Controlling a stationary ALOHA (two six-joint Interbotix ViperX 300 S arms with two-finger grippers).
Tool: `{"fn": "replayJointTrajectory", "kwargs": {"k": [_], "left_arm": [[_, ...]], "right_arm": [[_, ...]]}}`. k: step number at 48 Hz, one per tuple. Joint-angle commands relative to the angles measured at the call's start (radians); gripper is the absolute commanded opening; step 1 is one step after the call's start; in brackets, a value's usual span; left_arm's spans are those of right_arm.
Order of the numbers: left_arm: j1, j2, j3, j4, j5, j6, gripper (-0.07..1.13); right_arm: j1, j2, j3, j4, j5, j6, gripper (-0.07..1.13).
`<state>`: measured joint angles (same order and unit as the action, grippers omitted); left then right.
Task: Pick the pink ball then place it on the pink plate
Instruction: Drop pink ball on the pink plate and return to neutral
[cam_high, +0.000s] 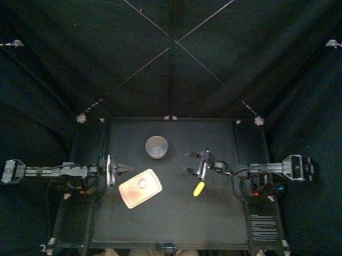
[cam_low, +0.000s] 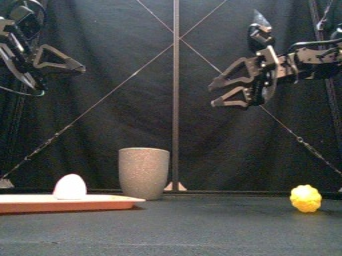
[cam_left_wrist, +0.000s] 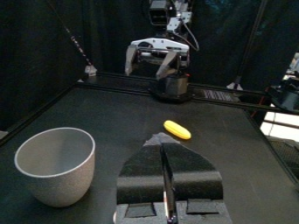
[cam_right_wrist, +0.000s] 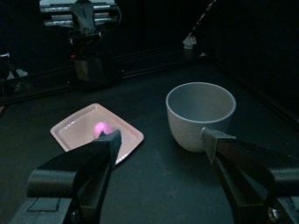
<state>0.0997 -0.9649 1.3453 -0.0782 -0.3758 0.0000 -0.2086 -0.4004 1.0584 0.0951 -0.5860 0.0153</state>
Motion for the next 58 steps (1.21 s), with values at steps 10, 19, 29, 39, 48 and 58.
{"fn": "replayJointTrajectory", "kwargs": {"k": [10,19,29,39,48,58], "left_arm": [[0.0,0.005,-0.002,0.002,-0.009,0.002,0.04],[0.002,0.005,-0.003,0.003,-0.009,0.003,0.04],[0.002,0.005,0.0,0.0,-0.006,0.003,0.04],[0.003,0.005,0.003,-0.002,0.002,0.002,0.04],[0.002,0.005,0.009,-0.002,0.002,0.0,0.04],[0.003,0.003,0.005,0.0,0.003,0.003,0.04]], "right_arm": [[-0.025,-0.27,0.14,-0.005,-0.002,0.005,1.03],[-0.018,-0.314,0.181,0.003,0.012,0.008,1.03],[-0.008,-0.307,0.181,0.003,0.028,0.008,1.03],[-0.006,-0.305,0.179,0.003,0.044,0.008,1.03],[-0.006,-0.304,0.178,0.003,0.083,0.008,1.03],[-0.005,-0.304,0.169,0.003,0.101,0.008,1.03]]}}
